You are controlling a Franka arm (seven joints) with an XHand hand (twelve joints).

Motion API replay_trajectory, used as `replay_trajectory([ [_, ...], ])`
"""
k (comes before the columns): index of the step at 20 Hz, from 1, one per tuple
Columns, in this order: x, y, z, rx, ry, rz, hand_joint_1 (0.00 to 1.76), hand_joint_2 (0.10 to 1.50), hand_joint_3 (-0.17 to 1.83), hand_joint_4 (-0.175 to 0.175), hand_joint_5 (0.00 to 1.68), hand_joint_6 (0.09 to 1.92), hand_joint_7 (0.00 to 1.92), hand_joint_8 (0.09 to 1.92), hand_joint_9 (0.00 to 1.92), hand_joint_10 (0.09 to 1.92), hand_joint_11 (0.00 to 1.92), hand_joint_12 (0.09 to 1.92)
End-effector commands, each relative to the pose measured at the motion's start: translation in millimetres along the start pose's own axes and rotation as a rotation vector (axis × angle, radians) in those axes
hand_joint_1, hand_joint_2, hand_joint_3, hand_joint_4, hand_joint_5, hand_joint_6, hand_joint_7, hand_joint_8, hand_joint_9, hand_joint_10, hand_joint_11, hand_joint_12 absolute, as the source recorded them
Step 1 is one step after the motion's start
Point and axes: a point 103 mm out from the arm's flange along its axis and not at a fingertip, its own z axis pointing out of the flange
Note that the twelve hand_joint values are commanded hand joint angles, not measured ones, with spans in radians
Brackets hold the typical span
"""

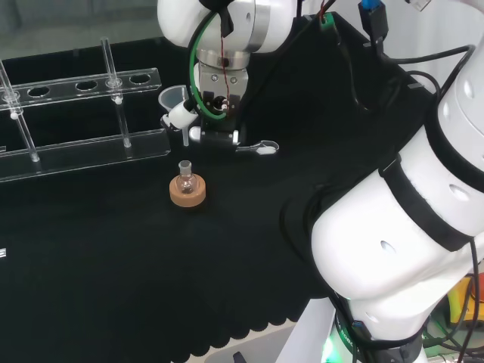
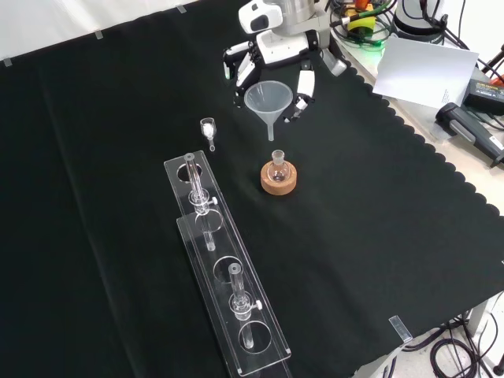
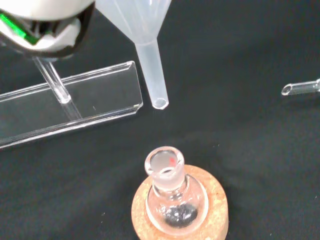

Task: Place the funnel on the round-bottom flask.

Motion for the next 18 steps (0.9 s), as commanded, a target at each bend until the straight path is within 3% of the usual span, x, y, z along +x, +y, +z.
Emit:
replay_trajectory([
  [1,4.1,-4.1,7.9,0.006,0.007,0.002,0.89,0.48,0.9,0.079,0.87,0.59,1.12,0.59,0.81,0.37,0.0,1.28],
  [5,4.6,-3.8,12.5,0.038,0.01,-0.007,0.89,0.48,0.9,0.079,0.87,0.59,1.12,0.59,0.81,0.37,0.0,1.28],
  [18,-3.7,-6.1,19.1,0.008,0.001,0.044,0.89,0.48,0.9,0.079,0.87,0.59,1.12,0.58,0.81,0.37,0.0,1.28],
])
